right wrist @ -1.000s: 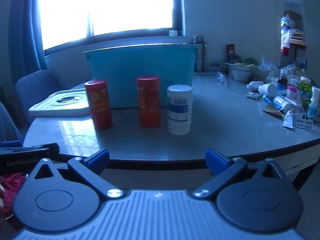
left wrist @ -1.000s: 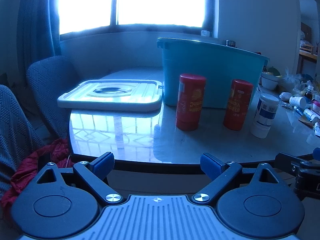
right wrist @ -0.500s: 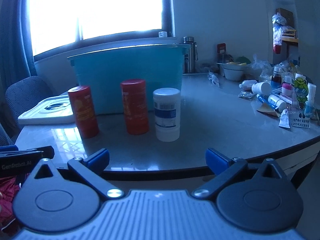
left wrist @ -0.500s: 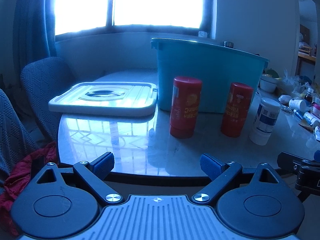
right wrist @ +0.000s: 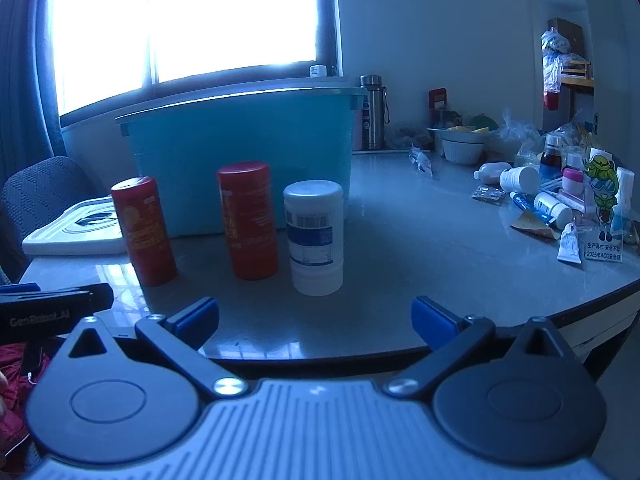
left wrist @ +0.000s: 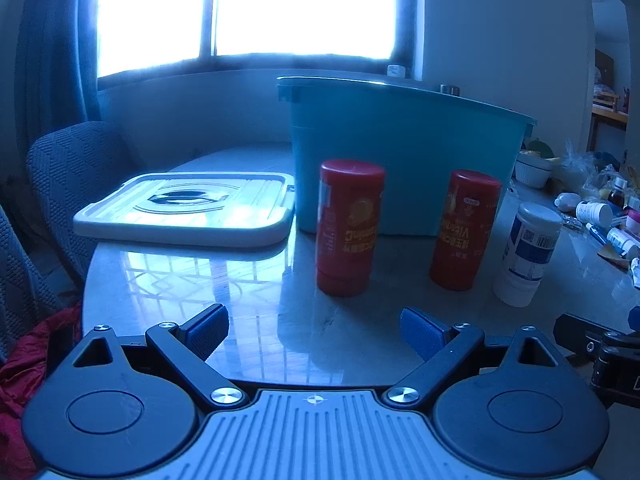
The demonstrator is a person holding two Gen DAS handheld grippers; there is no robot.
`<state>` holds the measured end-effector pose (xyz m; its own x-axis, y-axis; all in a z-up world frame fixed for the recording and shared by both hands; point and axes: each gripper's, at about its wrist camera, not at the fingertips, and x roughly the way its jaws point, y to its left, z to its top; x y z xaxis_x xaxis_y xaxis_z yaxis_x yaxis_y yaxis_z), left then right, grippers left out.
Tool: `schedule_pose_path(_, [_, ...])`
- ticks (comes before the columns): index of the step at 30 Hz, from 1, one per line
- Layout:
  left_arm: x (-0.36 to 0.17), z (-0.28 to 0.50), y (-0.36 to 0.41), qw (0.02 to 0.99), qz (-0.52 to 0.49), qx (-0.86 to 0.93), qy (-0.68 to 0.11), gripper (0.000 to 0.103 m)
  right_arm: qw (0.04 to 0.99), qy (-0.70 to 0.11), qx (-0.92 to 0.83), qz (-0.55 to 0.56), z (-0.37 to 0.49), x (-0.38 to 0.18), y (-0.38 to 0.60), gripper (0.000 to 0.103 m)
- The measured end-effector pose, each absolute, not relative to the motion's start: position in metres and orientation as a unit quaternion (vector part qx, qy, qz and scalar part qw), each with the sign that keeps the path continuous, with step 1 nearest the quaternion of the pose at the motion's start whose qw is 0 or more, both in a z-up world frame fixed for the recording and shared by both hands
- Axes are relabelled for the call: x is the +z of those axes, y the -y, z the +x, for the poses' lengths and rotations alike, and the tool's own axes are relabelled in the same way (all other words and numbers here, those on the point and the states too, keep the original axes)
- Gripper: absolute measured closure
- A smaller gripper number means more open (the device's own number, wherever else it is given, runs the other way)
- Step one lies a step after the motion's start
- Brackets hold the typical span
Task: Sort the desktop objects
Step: 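Move the left tool toward a red can while the right tool approaches the white bottle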
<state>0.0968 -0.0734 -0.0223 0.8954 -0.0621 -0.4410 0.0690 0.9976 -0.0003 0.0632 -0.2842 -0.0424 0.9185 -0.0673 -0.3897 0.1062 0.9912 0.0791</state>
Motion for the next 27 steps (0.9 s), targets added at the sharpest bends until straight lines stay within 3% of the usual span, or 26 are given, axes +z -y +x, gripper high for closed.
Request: schedule_pose_path(27, [-0.041,0.141,0.091,0.977,0.015,-0.032,-0.211,0.009,0.983,-0.174,-0.048,0.044,0.109,-0.063,0.301,0.0])
